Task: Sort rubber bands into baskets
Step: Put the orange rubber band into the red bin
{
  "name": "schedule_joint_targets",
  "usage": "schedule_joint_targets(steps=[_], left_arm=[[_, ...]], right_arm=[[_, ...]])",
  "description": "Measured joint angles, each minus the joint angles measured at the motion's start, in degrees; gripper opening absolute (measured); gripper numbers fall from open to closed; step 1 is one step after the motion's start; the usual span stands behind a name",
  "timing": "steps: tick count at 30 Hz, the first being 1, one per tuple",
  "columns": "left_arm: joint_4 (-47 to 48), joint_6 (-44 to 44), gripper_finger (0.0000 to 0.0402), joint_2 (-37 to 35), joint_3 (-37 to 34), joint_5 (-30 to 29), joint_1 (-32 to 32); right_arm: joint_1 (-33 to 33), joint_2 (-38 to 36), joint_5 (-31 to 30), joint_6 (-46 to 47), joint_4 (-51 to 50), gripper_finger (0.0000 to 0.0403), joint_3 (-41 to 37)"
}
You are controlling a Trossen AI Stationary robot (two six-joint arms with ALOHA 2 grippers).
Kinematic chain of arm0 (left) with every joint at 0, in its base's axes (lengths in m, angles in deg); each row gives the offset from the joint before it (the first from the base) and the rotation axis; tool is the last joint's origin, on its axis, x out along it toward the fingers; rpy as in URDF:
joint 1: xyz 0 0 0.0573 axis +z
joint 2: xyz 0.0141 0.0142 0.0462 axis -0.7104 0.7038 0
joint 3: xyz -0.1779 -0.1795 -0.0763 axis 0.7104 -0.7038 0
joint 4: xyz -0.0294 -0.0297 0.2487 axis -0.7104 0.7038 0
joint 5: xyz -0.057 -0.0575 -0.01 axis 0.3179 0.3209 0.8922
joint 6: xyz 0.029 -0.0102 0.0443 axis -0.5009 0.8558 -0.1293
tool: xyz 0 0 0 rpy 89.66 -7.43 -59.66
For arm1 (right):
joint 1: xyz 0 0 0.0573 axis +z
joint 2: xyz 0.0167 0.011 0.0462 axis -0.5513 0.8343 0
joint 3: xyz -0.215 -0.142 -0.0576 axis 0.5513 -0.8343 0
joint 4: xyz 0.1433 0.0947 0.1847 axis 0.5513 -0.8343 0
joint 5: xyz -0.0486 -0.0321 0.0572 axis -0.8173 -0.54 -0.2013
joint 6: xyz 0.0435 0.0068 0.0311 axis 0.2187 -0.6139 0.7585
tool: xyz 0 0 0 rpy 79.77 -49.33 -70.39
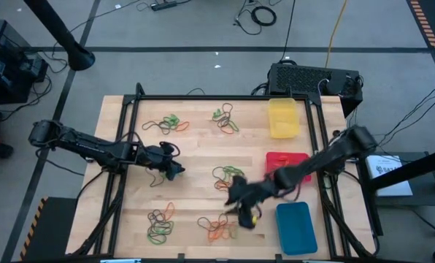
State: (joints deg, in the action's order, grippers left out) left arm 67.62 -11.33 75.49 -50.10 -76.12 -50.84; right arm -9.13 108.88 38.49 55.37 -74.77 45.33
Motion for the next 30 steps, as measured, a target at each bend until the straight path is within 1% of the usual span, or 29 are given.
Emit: schedule_joint_targets(steps=[4, 6, 8, 10, 14, 18, 21, 26, 30], left_arm=[[2.81, -0.90, 0.0175, 0.00, 0.00, 0.03, -2.24], [3.76, -2.86, 0.0175, 0.00, 0.00, 0.05, -3.35], [4.08, -5.00, 0.0175, 0.00, -0.02, 0.05, -4.22], [4.10, -6.80, 0.0175, 0.02, -0.02, -0.19, -4.75], [4.17, -8.63, 0.0175, 0.02, -0.02, -0.76, -4.99], [4.19, -9.09, 0.0175, 0.02, -0.02, -1.45, -4.99], [4.19, -9.09, 0.0175, 0.02, -0.02, -2.03, -4.99], [4.44, -9.26, 0.0175, 0.02, -0.02, -2.17, -4.97], [4.78, -11.04, 0.0175, 0.02, -0.02, -2.15, -4.97]], right_arm=[[2.39, 7.49, 5.98, 3.81, 12.21, 0.0135, 0.14], [3.10, 10.77, 6.31, 5.93, 12.92, 0.0135, 2.37], [3.66, 13.78, 6.37, 5.60, 9.95, 0.0135, 6.03], [4.11, 16.43, 6.40, 3.85, 4.78, 0.0135, 10.76], [4.94, 21.24, 6.36, 0.99, -9.19, 0.0135, 21.13], [5.92, 26.13, 6.35, -0.29, -19.69, 0.0135, 28.24], [6.59, 28.95, 6.31, 1.21, -23.40, 0.0135, 30.97], [7.18, 32.16, 6.07, 5.82, -23.76, 0.0126, 31.58], [7.49, 33.32, 0.85, 10.58, -25.85, 0.0111, 31.61]])
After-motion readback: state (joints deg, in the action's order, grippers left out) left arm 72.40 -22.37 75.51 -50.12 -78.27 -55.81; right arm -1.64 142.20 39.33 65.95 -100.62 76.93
